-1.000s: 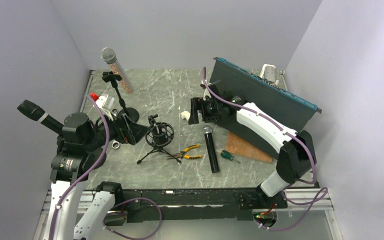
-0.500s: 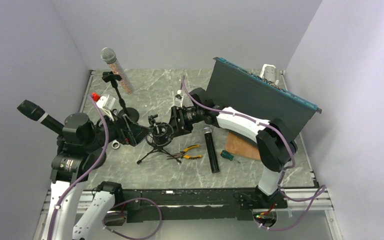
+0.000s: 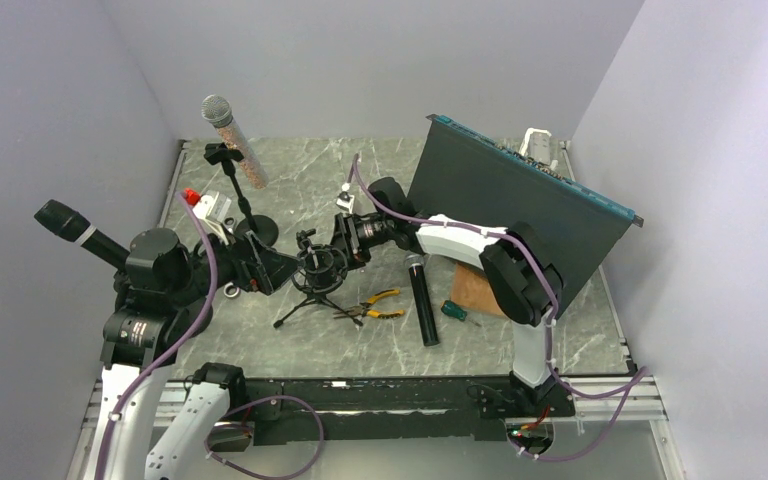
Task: Remove the microphone from the stand
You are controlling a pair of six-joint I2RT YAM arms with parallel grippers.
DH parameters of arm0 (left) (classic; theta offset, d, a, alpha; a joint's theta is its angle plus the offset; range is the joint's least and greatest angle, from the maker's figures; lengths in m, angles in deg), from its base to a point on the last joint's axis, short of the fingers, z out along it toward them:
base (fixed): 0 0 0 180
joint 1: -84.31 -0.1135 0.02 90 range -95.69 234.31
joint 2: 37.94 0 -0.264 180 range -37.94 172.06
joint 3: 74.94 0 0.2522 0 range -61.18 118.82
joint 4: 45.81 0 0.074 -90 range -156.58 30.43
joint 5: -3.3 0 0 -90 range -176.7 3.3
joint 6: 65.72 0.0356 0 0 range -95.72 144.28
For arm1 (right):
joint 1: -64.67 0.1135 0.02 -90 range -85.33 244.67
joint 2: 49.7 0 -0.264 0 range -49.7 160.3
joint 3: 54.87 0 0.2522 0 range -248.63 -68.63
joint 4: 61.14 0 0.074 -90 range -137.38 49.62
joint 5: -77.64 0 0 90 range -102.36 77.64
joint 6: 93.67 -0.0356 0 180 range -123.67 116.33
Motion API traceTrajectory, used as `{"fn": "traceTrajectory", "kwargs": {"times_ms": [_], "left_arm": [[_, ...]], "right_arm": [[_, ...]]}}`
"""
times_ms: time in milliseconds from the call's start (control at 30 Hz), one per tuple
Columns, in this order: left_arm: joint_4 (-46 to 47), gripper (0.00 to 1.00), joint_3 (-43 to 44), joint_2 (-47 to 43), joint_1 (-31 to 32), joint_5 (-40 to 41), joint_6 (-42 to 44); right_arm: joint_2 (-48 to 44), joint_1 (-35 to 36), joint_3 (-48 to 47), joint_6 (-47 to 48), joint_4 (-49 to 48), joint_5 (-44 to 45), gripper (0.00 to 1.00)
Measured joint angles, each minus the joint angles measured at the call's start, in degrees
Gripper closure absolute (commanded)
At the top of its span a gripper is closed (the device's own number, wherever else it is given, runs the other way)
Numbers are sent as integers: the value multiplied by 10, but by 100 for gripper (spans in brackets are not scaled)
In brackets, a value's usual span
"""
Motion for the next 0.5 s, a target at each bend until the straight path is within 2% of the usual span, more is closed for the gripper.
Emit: {"fn": "traceTrajectory", "kwargs": {"times_ms": [300,467,500], "left_arm": [[-2,2,-2,-8,0,7,2],[-1,2,-3,-8,0,7,2],[-1,2,-3,-8,0,7,2]], "right_arm": [[15,0,-9,-24,-35,-33,68],[26,-1,-9,-38,-57,-49,72],[28,-1,-9,-40,-61,-53,76]]}}
